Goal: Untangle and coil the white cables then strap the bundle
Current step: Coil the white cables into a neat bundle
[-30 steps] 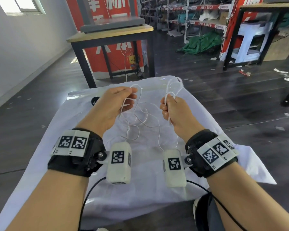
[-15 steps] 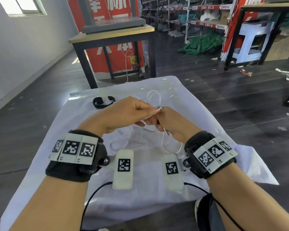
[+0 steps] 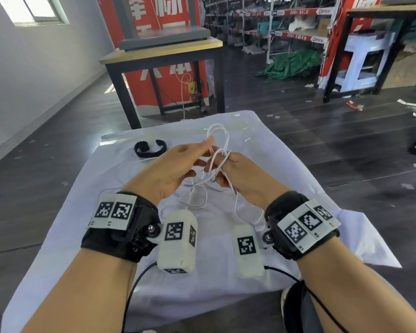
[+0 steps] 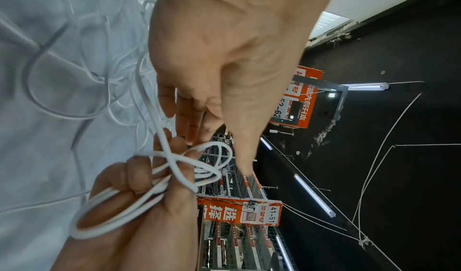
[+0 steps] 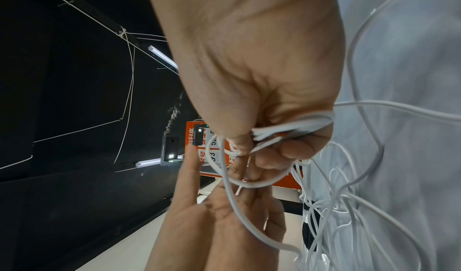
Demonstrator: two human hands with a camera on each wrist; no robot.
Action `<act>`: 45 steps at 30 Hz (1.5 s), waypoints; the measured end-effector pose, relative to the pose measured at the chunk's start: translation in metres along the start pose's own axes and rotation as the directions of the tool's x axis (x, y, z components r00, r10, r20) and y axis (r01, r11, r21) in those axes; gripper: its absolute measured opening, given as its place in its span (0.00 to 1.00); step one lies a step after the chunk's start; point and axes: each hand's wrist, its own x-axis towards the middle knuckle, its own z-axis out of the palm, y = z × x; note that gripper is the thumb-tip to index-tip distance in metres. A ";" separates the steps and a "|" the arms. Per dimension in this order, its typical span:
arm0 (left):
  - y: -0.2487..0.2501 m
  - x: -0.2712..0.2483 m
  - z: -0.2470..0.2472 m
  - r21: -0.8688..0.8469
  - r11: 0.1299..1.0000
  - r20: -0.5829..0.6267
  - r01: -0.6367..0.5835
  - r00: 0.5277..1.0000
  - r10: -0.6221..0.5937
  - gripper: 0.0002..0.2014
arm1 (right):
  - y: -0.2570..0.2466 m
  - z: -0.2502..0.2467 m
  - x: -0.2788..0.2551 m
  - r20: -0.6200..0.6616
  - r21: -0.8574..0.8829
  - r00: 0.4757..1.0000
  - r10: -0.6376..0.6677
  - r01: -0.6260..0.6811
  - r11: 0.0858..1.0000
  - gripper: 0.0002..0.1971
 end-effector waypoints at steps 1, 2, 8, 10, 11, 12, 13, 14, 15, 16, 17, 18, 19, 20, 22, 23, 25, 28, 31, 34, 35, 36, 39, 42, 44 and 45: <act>0.001 0.000 0.000 -0.049 0.999 0.005 0.006 1.000 -0.006 0.20 | 0.000 0.000 0.000 -0.002 -0.005 1.000 0.008 -0.008 1.000 0.22; 0.001 0.001 0.000 -0.050 0.999 0.016 -0.005 1.000 0.005 0.20 | -0.001 0.000 -0.001 -0.003 0.000 1.000 0.010 -0.010 1.000 0.22; -0.004 0.005 -0.005 0.121 0.984 -0.080 -0.130 0.987 0.140 0.07 | -0.002 0.000 0.001 0.002 0.034 0.999 0.051 -0.051 0.998 0.17; -0.002 0.003 -0.007 0.134 0.976 -0.072 -0.175 0.980 0.185 0.06 | 0.000 -0.002 0.004 -0.036 -0.006 0.996 0.082 -0.082 0.997 0.19; -0.001 0.003 -0.008 0.123 0.975 -0.062 -0.187 0.979 0.196 0.06 | 0.001 -0.002 0.005 -0.044 -0.027 0.995 0.095 -0.096 0.995 0.19; -0.001 0.002 -0.010 0.107 0.975 -0.059 -0.195 0.977 0.202 0.04 | 0.002 -0.003 0.006 -0.040 -0.048 0.994 0.101 -0.103 0.994 0.19; -0.001 0.001 -0.012 0.091 0.975 -0.061 -0.201 0.977 0.207 0.04 | 0.002 -0.003 0.006 -0.024 -0.069 0.995 0.099 -0.100 0.993 0.18; -0.001 0.002 -0.014 0.079 0.977 -0.062 -0.197 0.977 0.202 0.05 | 0.002 -0.003 0.005 -0.004 -0.084 0.996 0.091 -0.091 0.992 0.17; 0.000 0.002 -0.016 0.066 0.981 -0.058 -0.181 0.981 0.185 0.06 | 0.002 -0.003 0.004 0.013 -0.098 0.997 0.082 -0.081 0.992 0.17; 0.000 0.002 -0.019 0.051 0.986 -0.048 -0.158 0.986 0.160 0.07 | 0.002 -0.003 0.003 0.023 -0.107 0.997 0.076 -0.074 0.991 0.18; 0.001 0.001 -0.021 0.021 0.991 -0.032 -0.135 0.990 0.136 0.08 | 0.002 -0.003 0.002 0.028 -0.112 0.997 0.072 -0.068 0.991 0.18; 0.002 -0.001 -0.022 -0.035 0.993 -0.009 -0.117 0.993 0.117 0.09 | 0.002 -0.003 0.002 0.027 -0.111 0.997 0.074 -0.070 0.991 0.19; 0.003 -0.003 -0.024 -0.116 0.988 0.015 -0.101 0.995 0.103 0.10 | 0.002 -0.003 0.002 0.025 -0.109 0.997 0.078 -0.075 0.991 0.19; 0.003 -0.004 -0.025 -0.196 0.977 0.037 -0.088 0.995 0.097 0.11 | 0.002 -0.004 0.001 0.026 -0.106 0.996 0.087 -0.084 0.991 0.18; 0.004 -0.007 -0.026 -0.271 0.959 0.071 -0.084 0.992 0.107 0.11 | 0.001 -0.004 0.001 0.044 -0.097 0.994 0.104 -0.099 0.990 0.18; 0.004 -0.008 -0.026 -0.261 0.961 0.084 -0.090 0.990 0.116 0.11 | 0.000 -0.004 0.001 0.053 -0.096 0.992 0.112 -0.107 0.990 0.18; 0.005 -0.008 -0.025 -0.203 0.973 0.097 -0.109 0.987 0.131 0.12 | 0.000 -0.005 0.000 0.053 -0.094 0.990 0.128 -0.123 0.988 0.17; 0.007 -0.008 -0.023 -0.156 0.979 0.038 -0.134 0.989 0.142 0.14 | -0.001 -0.003 0.000 0.037 -0.070 0.991 0.126 -0.124 0.990 0.16; 0.009 -0.005 -0.019 -0.076 0.978 -0.075 -0.194 0.979 0.188 0.15 | -0.004 -0.003 -0.001 0.040 -0.045 0.993 0.110 -0.109 0.993 0.11; 0.006 0.000 -0.022 0.042 0.961 -0.201 -0.273 0.940 0.276 0.15 | -0.006 -0.009 -0.001 0.062 -0.077 0.984 0.168 -0.163 0.984 0.04; 0.004 0.001 -0.025 0.061 0.956 -0.244 -0.288 0.924 0.294 0.15 | -0.007 -0.012 -0.001 0.020 -0.068 0.980 0.197 -0.195 0.978 0.04; 0.001 0.003 -0.029 0.073 0.950 -0.284 -0.302 0.907 0.310 0.15 | -0.007 -0.016 0.000 -0.048 -0.042 0.973 0.224 -0.226 0.973 0.06; -0.004 0.003 -0.035 0.126 0.933 -0.378 -0.338 0.853 0.360 0.15 | -0.006 -0.020 0.002 -0.265 -0.016 0.934 0.239 -0.252 0.968 0.08; -0.002 0.002 -0.033 0.185 0.912 -0.334 -0.366 0.849 0.409 0.15 | -0.006 -0.017 0.002 -0.385 0.001 0.912 0.143 -0.154 0.988 0.09; -0.001 0.000 -0.028 0.205 0.906 -0.217 -0.371 0.885 0.412 0.15 | -0.010 -0.012 0.000 -0.378 -0.001 0.923 0.074 -0.081 0.997 0.08; -0.001 -0.001 -0.025 0.202 0.906 -0.157 -0.372 0.901 0.405 0.15 | -0.013 -0.009 -0.002 -0.347 0.003 0.937 0.044 -0.046 0.999 0.10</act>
